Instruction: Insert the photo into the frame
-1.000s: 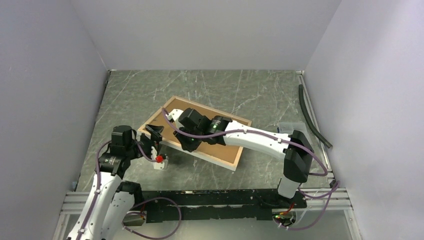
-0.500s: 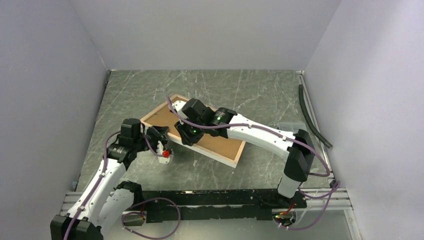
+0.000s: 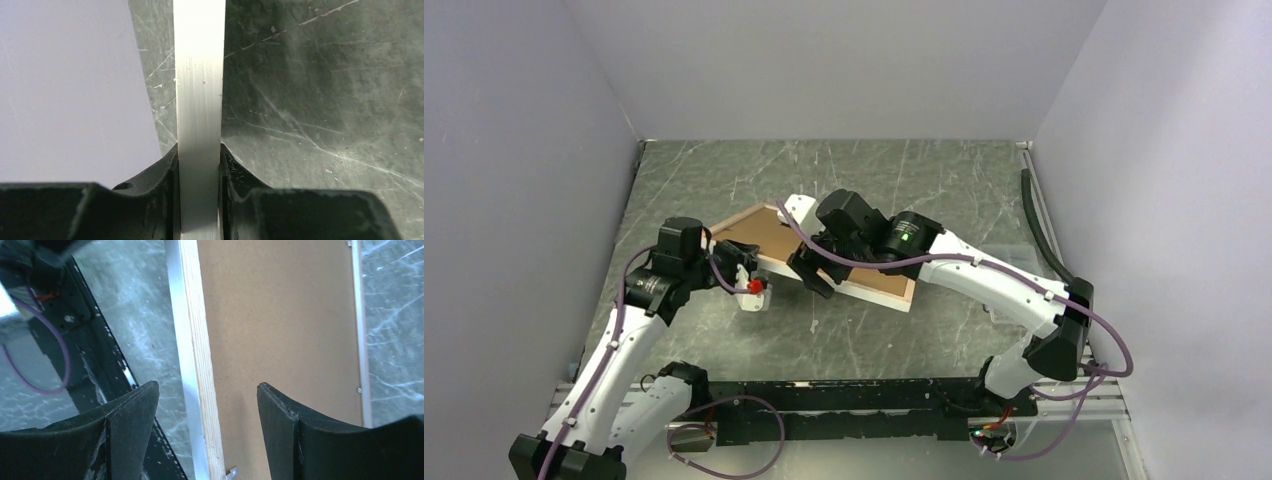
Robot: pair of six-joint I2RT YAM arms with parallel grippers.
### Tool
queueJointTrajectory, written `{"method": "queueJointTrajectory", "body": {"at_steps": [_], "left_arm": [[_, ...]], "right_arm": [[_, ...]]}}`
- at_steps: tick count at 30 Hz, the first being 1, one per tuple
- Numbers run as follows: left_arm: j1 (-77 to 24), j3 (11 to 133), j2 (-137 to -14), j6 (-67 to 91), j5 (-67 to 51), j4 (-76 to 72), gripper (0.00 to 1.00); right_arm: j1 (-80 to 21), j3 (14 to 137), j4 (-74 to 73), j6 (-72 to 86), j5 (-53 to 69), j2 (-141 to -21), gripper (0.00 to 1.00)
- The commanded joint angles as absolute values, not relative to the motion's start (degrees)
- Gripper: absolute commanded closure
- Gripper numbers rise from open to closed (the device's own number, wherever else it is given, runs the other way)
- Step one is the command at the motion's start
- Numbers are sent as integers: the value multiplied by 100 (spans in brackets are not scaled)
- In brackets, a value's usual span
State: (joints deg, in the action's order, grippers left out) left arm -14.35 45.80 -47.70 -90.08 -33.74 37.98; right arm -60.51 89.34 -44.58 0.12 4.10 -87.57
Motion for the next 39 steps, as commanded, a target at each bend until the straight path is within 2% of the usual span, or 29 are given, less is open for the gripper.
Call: {"method": "queueJointTrajectory", "body": {"at_steps": [1,10,12,17,19,22,26,27,31,35,39], "left_arm": [[-1450,5247,-4824,-8334,-3736,4115,91],[-1450,5475,-4822,-7904,-3805,4184,91],[-1450,5504,-4792,-7781,-3818,4144,91],[-1450,5685,-4795,-7332,-3831,4068,88],[-1450,5741,-4775,-7265,-3802,4092,84],[-1448,5715,-4634,-7176,-3714,4031,50],[-1448,5855,-4402,-6858,-3644,4087,12],[-1450,5951,-4346,-6735,-3628,4190,7],[-1444,6264,-3995,-6103,-3386,4437,6],[-1442,6394,-3822,-5300,-2985,4432,6],[-1441,6618,-4226,-4489,-2591,4569,6]], "right_arm": [[-6214,8854,-4805,-730,105,-8600,24],[-6487,8779,-4735,-1035,-1158,-8875,29],[-6488,8759,-4598,-961,-1529,-8940,37],[-6493,8655,-4101,-976,-1984,-8852,70],[-6486,8762,-4039,-936,-1948,-8798,76],[-6491,9052,-4040,-853,-1781,-8761,78],[-6474,9669,-4452,-525,-1525,-8957,80],[-6456,9876,-4608,-417,-1468,-9053,81],[-6183,10937,-5202,65,-1033,-9514,82],[-5222,12014,-5632,766,197,-9972,82],[-3932,11822,-5364,1373,1433,-10113,81]]}}
